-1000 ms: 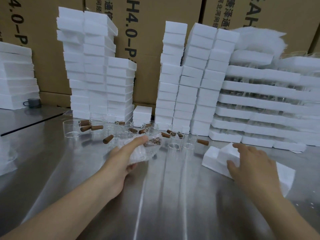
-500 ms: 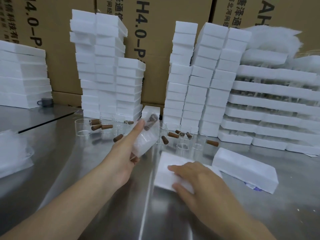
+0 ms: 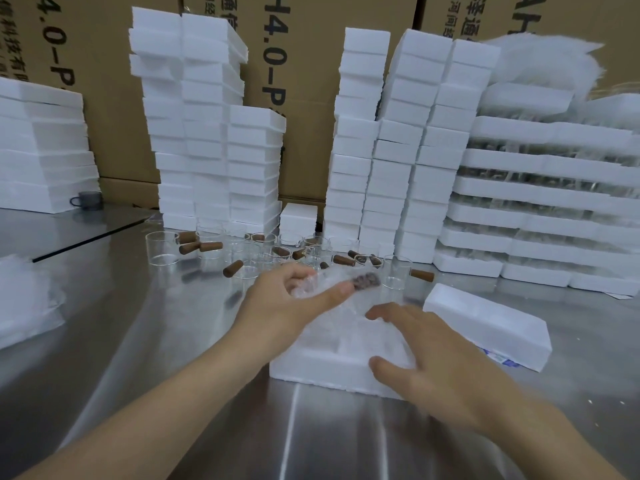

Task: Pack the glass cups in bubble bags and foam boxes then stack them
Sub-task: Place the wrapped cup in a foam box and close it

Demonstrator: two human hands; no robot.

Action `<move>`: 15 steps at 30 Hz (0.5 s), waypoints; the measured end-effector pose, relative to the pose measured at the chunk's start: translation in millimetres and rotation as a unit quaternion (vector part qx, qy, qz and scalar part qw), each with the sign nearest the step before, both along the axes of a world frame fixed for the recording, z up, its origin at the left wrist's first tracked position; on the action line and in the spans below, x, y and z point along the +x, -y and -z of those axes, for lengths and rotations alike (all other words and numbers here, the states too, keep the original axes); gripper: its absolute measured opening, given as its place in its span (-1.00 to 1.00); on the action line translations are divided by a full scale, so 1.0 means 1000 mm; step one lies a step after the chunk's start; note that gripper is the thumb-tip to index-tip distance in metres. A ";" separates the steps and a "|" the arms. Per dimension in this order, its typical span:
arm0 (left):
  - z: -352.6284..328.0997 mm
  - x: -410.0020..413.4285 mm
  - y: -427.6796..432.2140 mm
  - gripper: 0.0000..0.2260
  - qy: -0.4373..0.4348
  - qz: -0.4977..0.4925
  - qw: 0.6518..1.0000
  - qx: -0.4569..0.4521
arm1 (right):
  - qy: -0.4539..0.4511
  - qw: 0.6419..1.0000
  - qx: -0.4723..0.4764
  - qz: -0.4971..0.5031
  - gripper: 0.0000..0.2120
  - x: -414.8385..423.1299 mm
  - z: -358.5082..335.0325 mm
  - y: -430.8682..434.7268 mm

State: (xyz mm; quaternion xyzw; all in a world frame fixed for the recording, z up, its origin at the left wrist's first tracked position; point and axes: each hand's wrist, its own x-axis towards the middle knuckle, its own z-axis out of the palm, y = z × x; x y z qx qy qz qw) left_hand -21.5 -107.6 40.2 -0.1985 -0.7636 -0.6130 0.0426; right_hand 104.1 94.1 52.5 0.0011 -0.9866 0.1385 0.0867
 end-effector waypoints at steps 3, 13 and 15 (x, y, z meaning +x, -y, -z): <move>0.008 -0.003 0.000 -0.13 -0.038 -0.013 0.997 -0.067 | 0.010 1.000 0.004 0.008 -0.40 -0.002 0.000 0.000; 0.022 -0.009 -0.003 -0.31 -0.082 -0.026 0.981 -0.175 | 0.010 1.000 0.004 0.014 -0.45 -0.003 0.000 0.001; 0.021 -0.008 -0.002 -0.30 -0.090 -0.035 0.975 -0.202 | 0.009 1.000 0.008 0.015 -0.50 -0.003 0.000 0.000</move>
